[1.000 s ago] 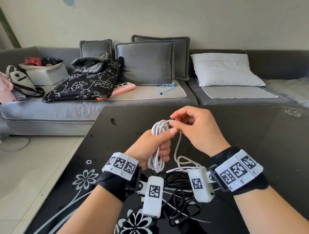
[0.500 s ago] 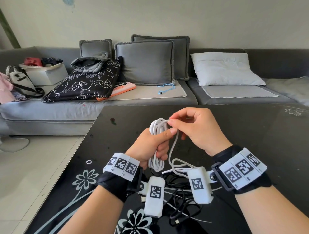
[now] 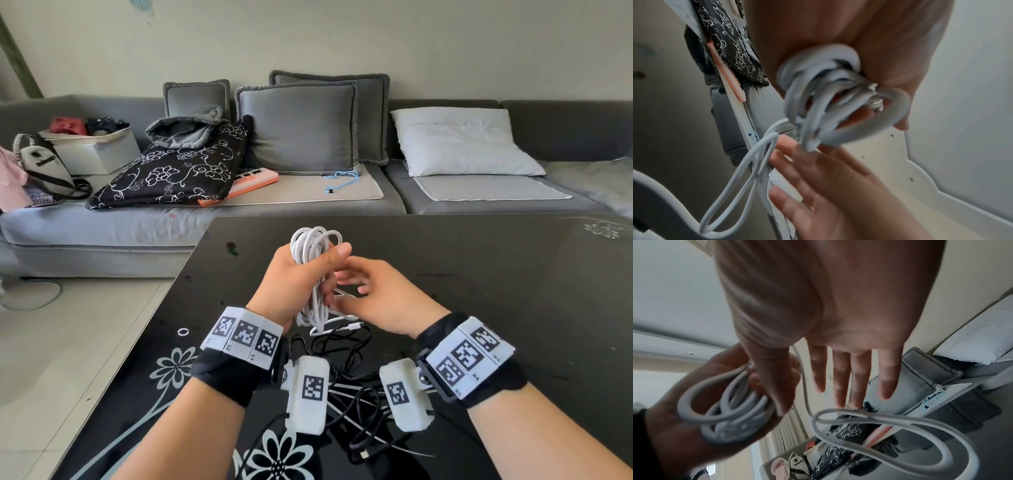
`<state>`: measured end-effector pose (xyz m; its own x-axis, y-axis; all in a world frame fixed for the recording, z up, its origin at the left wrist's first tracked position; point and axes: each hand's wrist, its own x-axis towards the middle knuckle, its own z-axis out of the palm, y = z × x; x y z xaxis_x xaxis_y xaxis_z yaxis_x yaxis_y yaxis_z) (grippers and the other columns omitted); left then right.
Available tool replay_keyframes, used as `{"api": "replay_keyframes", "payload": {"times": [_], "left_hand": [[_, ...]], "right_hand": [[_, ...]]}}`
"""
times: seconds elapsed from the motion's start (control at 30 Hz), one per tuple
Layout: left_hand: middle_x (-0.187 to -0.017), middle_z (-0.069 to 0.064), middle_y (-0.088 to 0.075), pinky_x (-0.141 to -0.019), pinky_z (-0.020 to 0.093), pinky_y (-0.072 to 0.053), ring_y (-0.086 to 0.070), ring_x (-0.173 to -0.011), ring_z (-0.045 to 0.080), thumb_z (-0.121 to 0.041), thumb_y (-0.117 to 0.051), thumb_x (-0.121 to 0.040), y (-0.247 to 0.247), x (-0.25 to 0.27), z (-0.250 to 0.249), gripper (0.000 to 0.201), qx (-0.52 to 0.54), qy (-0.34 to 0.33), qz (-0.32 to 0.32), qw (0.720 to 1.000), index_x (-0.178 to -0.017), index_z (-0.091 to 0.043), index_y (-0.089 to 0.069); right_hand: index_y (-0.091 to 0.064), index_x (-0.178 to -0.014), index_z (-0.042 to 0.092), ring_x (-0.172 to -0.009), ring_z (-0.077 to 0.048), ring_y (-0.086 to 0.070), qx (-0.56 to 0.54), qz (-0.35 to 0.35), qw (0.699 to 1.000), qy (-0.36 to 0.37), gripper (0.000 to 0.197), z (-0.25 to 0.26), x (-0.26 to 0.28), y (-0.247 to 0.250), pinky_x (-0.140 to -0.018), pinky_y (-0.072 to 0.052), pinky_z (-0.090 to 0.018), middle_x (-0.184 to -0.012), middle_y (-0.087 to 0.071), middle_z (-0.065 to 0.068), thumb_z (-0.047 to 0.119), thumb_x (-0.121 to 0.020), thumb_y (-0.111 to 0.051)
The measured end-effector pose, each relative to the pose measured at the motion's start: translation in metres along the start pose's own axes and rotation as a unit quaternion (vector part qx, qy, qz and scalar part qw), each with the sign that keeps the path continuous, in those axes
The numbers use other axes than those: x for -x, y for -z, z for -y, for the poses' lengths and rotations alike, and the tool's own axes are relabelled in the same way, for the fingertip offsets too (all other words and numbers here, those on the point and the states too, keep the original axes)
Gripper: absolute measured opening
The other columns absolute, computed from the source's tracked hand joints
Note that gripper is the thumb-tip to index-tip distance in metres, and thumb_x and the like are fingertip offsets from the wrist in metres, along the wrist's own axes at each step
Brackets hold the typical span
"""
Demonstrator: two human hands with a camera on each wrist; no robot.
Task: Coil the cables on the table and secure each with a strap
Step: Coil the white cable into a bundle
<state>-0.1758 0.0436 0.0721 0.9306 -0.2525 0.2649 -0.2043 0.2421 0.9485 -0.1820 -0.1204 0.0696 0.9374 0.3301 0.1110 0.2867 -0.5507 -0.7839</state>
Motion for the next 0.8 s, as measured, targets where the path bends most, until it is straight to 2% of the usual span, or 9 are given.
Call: {"api": "replay_keyframes", "payload": {"times": [0.13,0.2,0.3,0.37,0.43,0.5,0.63,0.7,0.8], "left_hand": [[-0.052,0.01,-0.045,-0.05,0.028,-0.044,-0.045,-0.043,0.024,-0.037,-0.075,-0.08,0.002,-0.001,-0.002,0.037,0.015,0.008,-0.006,1.0,-0.079,-0.006,-0.055],[-0.054,0.011,-0.044,-0.049,0.028,-0.044,-0.045,-0.044,0.024,-0.041,-0.074,-0.079,0.004,-0.002,-0.002,0.042,0.031,0.014,0.003,0.999,-0.084,-0.005,-0.054],[-0.057,0.009,-0.046,-0.048,0.027,-0.044,-0.046,-0.045,0.022,-0.038,-0.074,-0.082,0.009,-0.004,-0.001,0.037,0.061,0.026,-0.013,0.998,-0.086,-0.006,-0.055],[-0.064,0.006,-0.05,-0.047,0.027,-0.044,-0.049,-0.047,0.018,-0.035,-0.073,-0.082,0.01,-0.005,-0.002,0.031,0.085,0.024,-0.051,0.995,-0.083,-0.009,-0.056],[-0.072,0.002,-0.057,-0.047,0.027,-0.045,-0.055,-0.058,0.013,-0.035,-0.073,-0.085,0.011,-0.006,-0.002,0.023,0.112,0.017,-0.086,0.99,-0.081,-0.015,-0.061],[-0.085,0.001,-0.067,-0.056,0.028,-0.052,-0.064,-0.074,0.014,-0.037,-0.069,-0.084,0.014,-0.008,-0.002,0.018,0.155,0.016,-0.111,0.982,-0.084,-0.02,-0.063],[-0.118,0.018,-0.071,-0.082,0.039,-0.06,-0.07,-0.107,0.031,-0.039,-0.053,-0.095,0.016,-0.009,-0.003,0.021,0.265,0.043,-0.101,0.958,-0.092,-0.018,-0.051],[-0.108,0.015,-0.074,-0.081,0.043,-0.061,-0.073,-0.099,0.031,-0.042,-0.05,-0.096,0.014,-0.009,-0.004,0.025,0.286,0.061,-0.1,0.951,-0.092,-0.017,-0.05],[-0.071,0.002,-0.064,-0.075,0.042,-0.061,-0.067,-0.063,0.018,-0.043,-0.053,-0.098,0.013,-0.009,-0.005,0.029,0.303,0.068,-0.126,0.942,-0.083,-0.018,-0.054]], "right_hand": [[-0.065,-0.094,0.034,-0.104,-0.007,-0.065,-0.002,0.05,0.999,0.007,0.031,-0.004,0.002,-0.01,-0.102,-0.048,-0.035,-0.096,-0.069,0.013,0.035,-0.068,-0.082],[-0.063,-0.089,0.03,-0.086,-0.008,-0.065,0.034,0.042,0.999,-0.001,0.03,-0.004,0.001,-0.01,-0.09,-0.052,-0.031,-0.089,-0.066,0.009,0.039,-0.067,-0.081],[-0.058,-0.075,0.025,-0.057,-0.004,-0.049,0.054,0.031,0.998,-0.003,0.02,0.001,0.003,-0.009,-0.063,-0.043,-0.022,-0.066,-0.055,0.011,0.03,-0.08,-0.077],[-0.06,-0.078,0.017,-0.05,-0.006,-0.048,0.024,0.027,0.999,0.002,0.017,0.003,0.005,-0.006,-0.055,-0.041,-0.023,-0.062,-0.06,0.0,0.025,-0.087,-0.072],[-0.063,-0.085,0.011,-0.05,-0.012,-0.052,-0.01,0.012,1.0,0.011,0.015,0.005,0.006,-0.002,-0.053,-0.043,-0.025,-0.069,-0.068,-0.013,0.023,-0.092,-0.069],[-0.069,-0.088,0.012,-0.053,-0.017,-0.051,-0.033,-0.02,0.999,0.021,0.012,0.005,0.006,0.001,-0.055,-0.041,-0.026,-0.063,-0.061,-0.017,0.023,-0.093,-0.067],[-0.075,-0.091,0.016,-0.053,-0.019,-0.038,-0.08,-0.031,0.995,0.045,0.009,0.009,0.006,0.003,-0.052,-0.032,-0.023,-0.058,-0.047,-0.013,0.018,-0.093,-0.067],[-0.076,-0.091,0.02,-0.056,-0.019,-0.039,-0.071,-0.012,0.996,0.053,0.009,0.011,0.006,0.0,-0.055,-0.033,-0.025,-0.06,-0.049,-0.012,0.02,-0.093,-0.067],[-0.075,-0.089,0.019,-0.058,-0.015,-0.043,-0.049,-0.006,0.997,0.055,0.008,0.01,0.006,-0.002,-0.058,-0.036,-0.022,-0.063,-0.052,-0.007,0.021,-0.092,-0.069]]}}
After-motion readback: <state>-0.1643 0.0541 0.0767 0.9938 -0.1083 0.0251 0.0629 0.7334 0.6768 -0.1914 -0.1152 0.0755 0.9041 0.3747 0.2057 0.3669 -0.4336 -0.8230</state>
